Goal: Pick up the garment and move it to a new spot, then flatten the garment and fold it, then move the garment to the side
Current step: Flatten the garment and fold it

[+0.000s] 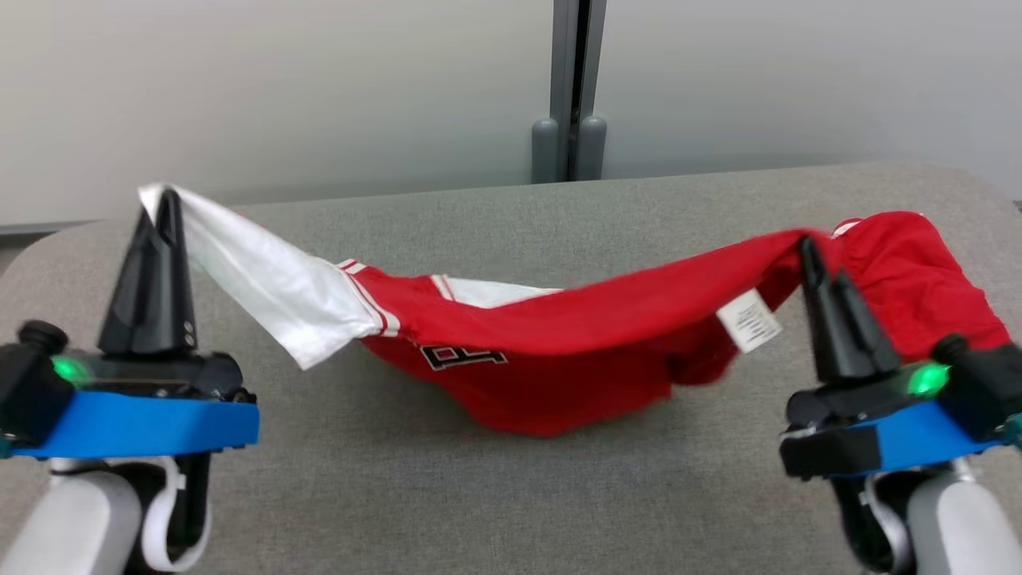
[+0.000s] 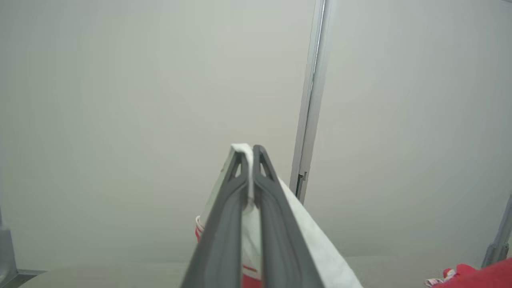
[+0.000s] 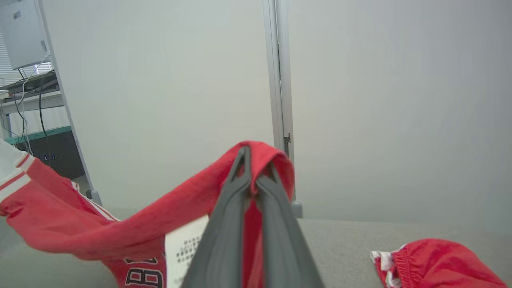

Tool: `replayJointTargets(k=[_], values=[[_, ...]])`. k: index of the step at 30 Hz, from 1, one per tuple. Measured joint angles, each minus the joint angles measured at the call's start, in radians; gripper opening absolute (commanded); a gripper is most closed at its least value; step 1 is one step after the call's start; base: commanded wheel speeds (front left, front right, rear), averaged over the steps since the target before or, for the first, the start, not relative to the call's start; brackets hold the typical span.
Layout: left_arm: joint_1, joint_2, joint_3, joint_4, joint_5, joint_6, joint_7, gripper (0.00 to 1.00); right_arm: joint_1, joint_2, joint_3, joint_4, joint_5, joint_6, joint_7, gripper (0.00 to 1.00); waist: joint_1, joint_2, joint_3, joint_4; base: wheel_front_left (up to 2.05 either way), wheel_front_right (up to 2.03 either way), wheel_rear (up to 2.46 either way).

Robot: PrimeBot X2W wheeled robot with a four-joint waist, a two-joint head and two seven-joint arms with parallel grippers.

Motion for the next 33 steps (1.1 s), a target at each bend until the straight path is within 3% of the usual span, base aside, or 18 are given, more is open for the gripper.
replayJointTargets(k=[10,18,25,33], values=[[-0.188,0.135,0.049,-0.313,0.052,0.005,0.154,0.00,-0.087,0.000,-0.107,-0.323,-0.121,0.000,0.140,0.00,-0.0001,0.0000,-0.046,-0.019,0.00,0.00,0.00],[-0.362,0.160,0.030,-0.343,0.031,-0.022,0.267,0.00,-0.156,-0.001,-0.168,-0.429,-0.173,0.000,0.224,0.00,-0.0001,0.0000,0.004,-0.030,0.00,0.00,0.00],[-0.521,0.143,-0.011,-0.155,-0.002,-0.084,0.308,0.00,-0.289,-0.008,-0.148,-0.274,-0.192,0.000,0.260,0.00,0.0001,0.0000,0.121,-0.049,0.00,0.00,0.00],[-0.867,0.077,-0.061,0.165,0.045,-0.153,0.295,0.00,-0.698,-0.026,-0.118,0.124,-0.246,0.000,0.200,0.00,0.0004,0.0000,0.268,-0.050,0.00,0.00,0.00]])
